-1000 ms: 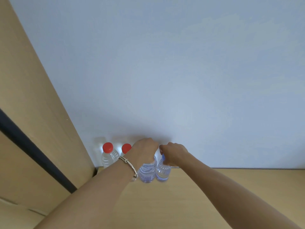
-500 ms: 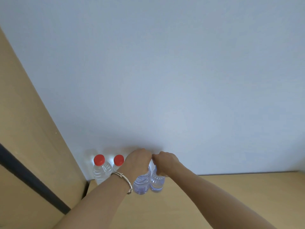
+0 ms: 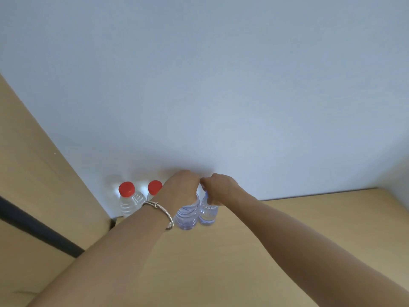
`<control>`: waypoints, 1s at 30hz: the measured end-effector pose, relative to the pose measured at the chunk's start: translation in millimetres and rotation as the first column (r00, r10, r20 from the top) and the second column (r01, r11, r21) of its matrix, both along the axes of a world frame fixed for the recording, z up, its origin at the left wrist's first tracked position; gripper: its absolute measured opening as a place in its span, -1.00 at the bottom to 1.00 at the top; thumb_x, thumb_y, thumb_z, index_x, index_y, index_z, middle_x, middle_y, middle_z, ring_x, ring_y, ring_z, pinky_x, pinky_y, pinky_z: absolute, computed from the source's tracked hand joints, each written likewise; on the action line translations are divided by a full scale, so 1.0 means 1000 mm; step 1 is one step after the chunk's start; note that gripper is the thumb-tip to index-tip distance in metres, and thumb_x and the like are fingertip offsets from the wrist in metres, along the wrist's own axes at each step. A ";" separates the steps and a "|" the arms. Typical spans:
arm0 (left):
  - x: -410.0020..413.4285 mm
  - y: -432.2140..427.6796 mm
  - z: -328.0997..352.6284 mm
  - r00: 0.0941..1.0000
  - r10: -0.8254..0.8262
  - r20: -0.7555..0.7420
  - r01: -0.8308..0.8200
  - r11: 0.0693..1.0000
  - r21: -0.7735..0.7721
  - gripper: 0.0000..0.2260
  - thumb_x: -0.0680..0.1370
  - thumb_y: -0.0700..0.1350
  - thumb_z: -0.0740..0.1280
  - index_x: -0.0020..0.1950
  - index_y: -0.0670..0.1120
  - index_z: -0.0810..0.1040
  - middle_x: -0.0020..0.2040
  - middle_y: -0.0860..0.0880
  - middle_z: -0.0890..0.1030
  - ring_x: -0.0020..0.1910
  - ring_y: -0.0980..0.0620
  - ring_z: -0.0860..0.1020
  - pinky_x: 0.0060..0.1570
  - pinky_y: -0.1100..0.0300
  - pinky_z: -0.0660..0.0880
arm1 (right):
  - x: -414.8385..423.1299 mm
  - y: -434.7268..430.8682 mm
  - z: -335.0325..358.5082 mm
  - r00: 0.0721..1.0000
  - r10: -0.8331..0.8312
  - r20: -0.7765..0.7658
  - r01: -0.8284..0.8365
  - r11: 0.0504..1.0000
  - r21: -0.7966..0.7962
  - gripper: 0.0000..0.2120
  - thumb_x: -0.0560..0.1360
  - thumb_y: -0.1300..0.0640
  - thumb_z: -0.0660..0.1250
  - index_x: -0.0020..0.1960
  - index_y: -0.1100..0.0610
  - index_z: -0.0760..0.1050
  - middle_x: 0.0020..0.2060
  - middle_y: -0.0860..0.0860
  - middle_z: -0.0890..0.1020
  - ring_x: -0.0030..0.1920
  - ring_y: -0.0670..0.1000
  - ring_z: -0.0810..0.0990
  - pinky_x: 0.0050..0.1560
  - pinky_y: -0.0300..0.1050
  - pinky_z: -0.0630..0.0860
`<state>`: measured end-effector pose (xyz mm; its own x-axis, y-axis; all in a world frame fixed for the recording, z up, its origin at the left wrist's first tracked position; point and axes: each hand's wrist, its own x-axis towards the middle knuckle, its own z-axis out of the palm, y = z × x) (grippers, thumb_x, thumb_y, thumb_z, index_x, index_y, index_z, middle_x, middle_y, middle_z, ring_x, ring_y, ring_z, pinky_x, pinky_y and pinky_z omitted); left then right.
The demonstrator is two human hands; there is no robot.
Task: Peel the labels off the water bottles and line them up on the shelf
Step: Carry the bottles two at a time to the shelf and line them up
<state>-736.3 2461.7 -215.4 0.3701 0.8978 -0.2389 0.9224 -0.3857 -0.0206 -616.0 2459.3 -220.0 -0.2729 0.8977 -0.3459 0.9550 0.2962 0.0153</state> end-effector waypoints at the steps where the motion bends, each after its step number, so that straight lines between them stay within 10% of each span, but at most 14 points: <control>1: 0.001 -0.001 0.000 1.000 0.003 -0.017 -0.002 1.000 0.014 -0.86 0.50 -0.21 0.26 0.00 -0.20 0.56 0.00 -0.15 0.60 0.08 -0.15 0.58 -0.11 0.14 0.41 | 0.001 -0.001 0.000 1.000 -0.006 -0.004 0.006 1.000 -0.012 -0.68 0.48 0.23 0.29 0.23 0.12 0.43 0.09 0.09 0.56 -0.03 0.14 0.55 -0.17 -0.11 0.37; 17: 0.178 -0.045 0.115 0.941 -0.246 -0.232 0.301 0.923 0.241 -0.63 0.63 0.11 0.11 0.35 -0.02 0.43 0.26 -0.05 0.50 0.21 -0.08 0.52 0.08 0.10 0.39 | 0.205 -0.083 0.111 0.950 -0.310 -0.041 0.313 0.943 0.111 -0.59 0.58 -0.09 0.19 0.35 0.08 0.40 0.19 0.04 0.54 0.16 0.10 0.55 0.04 -0.07 0.44; 30: 0.533 -0.221 0.135 0.708 -0.703 -0.068 0.664 0.631 0.400 -0.67 0.63 -0.03 0.08 0.37 -0.08 0.33 0.22 -0.10 0.45 0.18 -0.11 0.49 0.08 0.00 0.40 | 0.559 -0.351 0.127 0.601 -0.792 -0.112 0.791 0.568 0.227 -0.48 0.60 -0.14 0.14 0.48 0.08 0.24 0.33 0.07 0.44 0.30 0.13 0.46 0.24 0.04 0.43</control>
